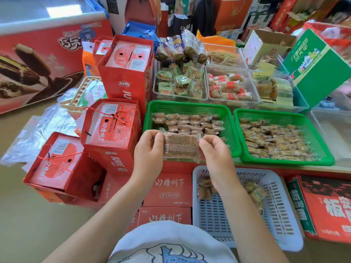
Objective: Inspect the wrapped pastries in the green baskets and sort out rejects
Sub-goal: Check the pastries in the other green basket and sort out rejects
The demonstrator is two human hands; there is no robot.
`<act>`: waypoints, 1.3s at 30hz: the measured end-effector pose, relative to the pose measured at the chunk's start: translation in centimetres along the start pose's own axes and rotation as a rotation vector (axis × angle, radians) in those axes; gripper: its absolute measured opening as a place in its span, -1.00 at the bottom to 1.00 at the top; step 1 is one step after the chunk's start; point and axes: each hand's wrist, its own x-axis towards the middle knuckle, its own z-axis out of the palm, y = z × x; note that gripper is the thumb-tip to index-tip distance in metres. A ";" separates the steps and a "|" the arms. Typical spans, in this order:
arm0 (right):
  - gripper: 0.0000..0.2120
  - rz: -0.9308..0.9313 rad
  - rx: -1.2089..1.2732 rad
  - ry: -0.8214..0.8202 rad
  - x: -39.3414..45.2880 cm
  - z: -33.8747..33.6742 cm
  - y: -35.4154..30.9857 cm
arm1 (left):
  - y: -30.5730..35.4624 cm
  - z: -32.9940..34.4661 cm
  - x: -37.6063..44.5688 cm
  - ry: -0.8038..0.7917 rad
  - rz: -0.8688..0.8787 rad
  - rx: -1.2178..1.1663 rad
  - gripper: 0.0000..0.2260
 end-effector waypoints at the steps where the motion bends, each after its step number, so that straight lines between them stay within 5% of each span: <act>1: -0.87 -0.005 0.007 -0.003 -0.1 0.1 -0.1 | 0.3 -0.1 -0.2 0.003 0.015 -0.005 -0.82; 10: -0.78 -0.295 0.000 0.297 -1.0 0.6 -1.3 | 2.4 0.3 -0.6 -0.074 0.085 -0.115 -0.79; 17: -0.82 -0.462 -0.101 0.278 -1.5 0.0 -2.1 | 3.3 -0.1 -0.7 -0.010 0.225 -0.035 -0.78; 25: -0.72 -0.148 0.124 0.107 -0.9 -0.1 -1.8 | 2.3 -1.1 -0.2 -0.137 0.182 -0.102 -0.80; 33: -0.71 -0.203 -0.094 0.274 -0.6 1.7 0.4 | 0.4 -1.2 0.2 -0.188 -0.067 -0.282 -0.81; 39: -0.77 -0.116 0.090 0.210 -0.6 1.8 0.2 | -1.7 -1.5 1.1 -0.285 -0.229 -0.161 -0.84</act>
